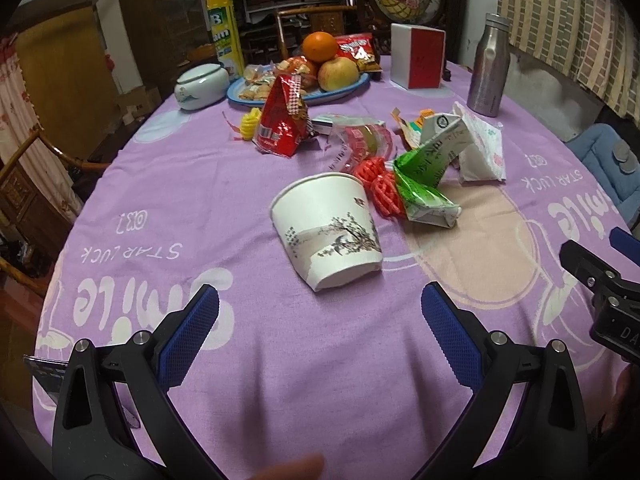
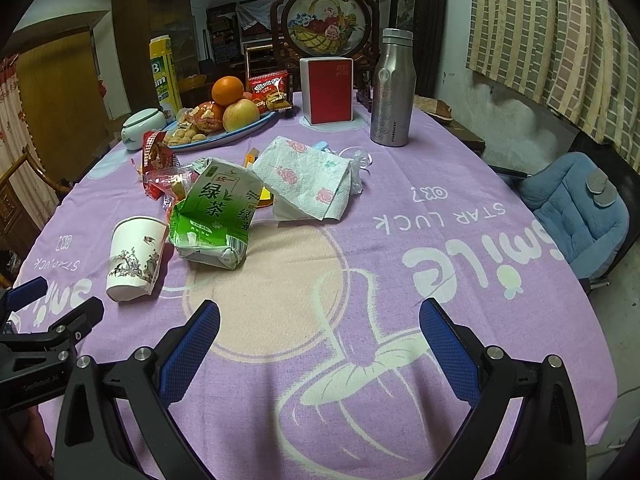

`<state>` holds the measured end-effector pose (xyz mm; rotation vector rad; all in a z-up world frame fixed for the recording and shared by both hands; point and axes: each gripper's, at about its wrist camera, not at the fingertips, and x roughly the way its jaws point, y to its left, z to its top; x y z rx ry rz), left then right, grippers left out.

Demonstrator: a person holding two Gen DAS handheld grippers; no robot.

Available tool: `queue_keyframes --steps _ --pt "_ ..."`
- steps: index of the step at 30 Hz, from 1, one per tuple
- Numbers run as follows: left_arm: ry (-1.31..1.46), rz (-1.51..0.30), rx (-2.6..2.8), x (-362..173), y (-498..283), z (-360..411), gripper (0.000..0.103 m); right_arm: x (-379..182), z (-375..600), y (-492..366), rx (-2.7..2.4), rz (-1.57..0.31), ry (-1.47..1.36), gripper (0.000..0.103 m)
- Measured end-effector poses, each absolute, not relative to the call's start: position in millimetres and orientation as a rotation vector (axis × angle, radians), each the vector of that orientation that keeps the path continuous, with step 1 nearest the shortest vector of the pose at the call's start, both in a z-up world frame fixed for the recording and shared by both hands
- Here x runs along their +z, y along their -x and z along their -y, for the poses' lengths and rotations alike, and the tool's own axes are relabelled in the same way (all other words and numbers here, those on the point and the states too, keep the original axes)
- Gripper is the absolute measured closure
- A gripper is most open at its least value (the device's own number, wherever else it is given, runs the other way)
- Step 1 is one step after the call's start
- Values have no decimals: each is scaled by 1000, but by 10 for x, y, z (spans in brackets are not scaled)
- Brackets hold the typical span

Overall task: Collect trash
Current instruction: 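Grasp the white paper cup with the left tool while the right tool grasps the pink-flowered tissue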

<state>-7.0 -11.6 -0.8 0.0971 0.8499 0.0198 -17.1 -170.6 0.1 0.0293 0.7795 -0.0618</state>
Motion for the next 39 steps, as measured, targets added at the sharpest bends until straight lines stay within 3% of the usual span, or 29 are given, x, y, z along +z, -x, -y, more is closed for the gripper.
queue_keyframes --steps 6,17,29,39 --pt "-10 -1015 -176 -202 -5 56 6 -13 1729 174 -63 -779 -36 5" --pt "10 -941 -128 -76 -215 -99 6 -67 1857 149 -62 -791 -64 5" --pt "93 -1160 5 -401 -939 -197 6 -108 2092 135 -68 -792 -131 5" --pt "-3 -1214 44 -494 -1086 0 6 -112 2132 121 -50 -789 -145 5"
